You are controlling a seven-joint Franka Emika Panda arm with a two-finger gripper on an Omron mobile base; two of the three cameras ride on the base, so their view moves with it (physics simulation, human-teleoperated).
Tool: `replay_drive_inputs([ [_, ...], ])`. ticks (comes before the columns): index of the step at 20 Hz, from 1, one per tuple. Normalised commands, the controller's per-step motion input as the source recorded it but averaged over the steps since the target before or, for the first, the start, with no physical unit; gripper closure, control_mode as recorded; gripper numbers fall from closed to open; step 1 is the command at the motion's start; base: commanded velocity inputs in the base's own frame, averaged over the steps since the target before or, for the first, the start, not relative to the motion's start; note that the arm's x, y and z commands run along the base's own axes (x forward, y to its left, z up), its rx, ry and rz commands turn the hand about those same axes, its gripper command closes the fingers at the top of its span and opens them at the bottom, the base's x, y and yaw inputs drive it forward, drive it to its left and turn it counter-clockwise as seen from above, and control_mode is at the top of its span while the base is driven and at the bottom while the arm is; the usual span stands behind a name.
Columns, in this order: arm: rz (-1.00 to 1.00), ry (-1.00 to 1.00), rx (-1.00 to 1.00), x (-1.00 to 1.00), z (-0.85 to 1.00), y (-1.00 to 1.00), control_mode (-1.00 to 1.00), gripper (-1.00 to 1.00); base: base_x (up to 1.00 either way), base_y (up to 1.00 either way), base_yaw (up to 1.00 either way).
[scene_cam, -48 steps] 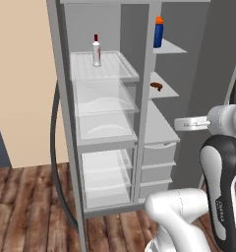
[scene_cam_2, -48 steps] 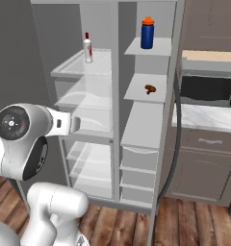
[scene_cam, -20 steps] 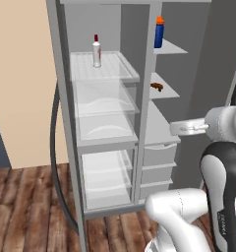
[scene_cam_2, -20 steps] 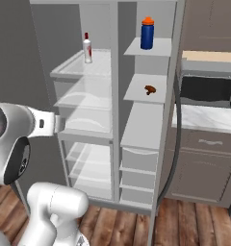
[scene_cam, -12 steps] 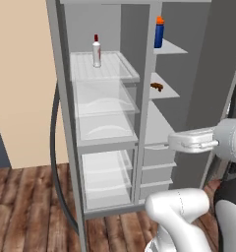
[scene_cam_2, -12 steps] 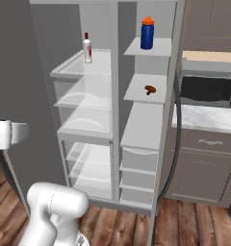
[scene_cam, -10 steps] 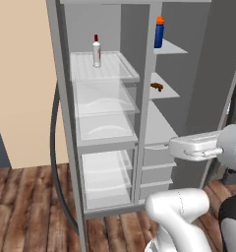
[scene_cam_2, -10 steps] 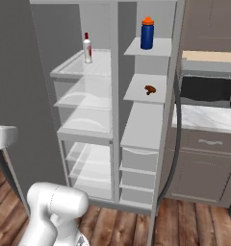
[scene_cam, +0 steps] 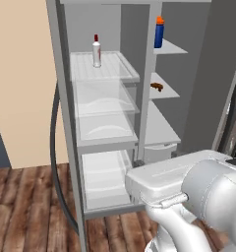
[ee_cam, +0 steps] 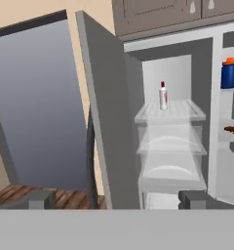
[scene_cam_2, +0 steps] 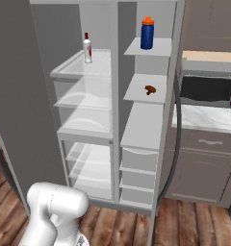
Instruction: There's a chicken drumstick in the fridge that needs to be moved to the freezer for freezing. Pick up the chicken drumstick from the fridge, place it on any shelf in the freezer, and close the fridge and freezer doors when done.
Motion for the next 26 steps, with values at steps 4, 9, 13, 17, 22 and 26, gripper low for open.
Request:
replay_drive_inputs([
  [4,-0.01,-0.12,0.00,-0.01,-0.16,1.00,-1.00,-1.00,0.00,0.00,0.00],
  [9,-0.03,-0.07,0.00,0.17,-0.41,0.96,-1.00,-1.00,0.00,0.00,0.00],
  [13,0.00,-0.10,0.00,0.53,-0.56,0.63,-1.00,-1.00,0.00,0.00,0.00],
  [17,0.00,-0.06,0.00,0.49,-0.50,0.34,-1.00,-1.00,0.00,0.00,0.00],
  [22,0.00,-0.01,0.02,0.59,-0.48,0.33,-1.00,-1.00,0.00,0.00,0.00],
  [26,0.00,-0.06,0.03,0.63,-0.51,0.05,-1.00,-1.00,0.00,0.00,0.00],
])
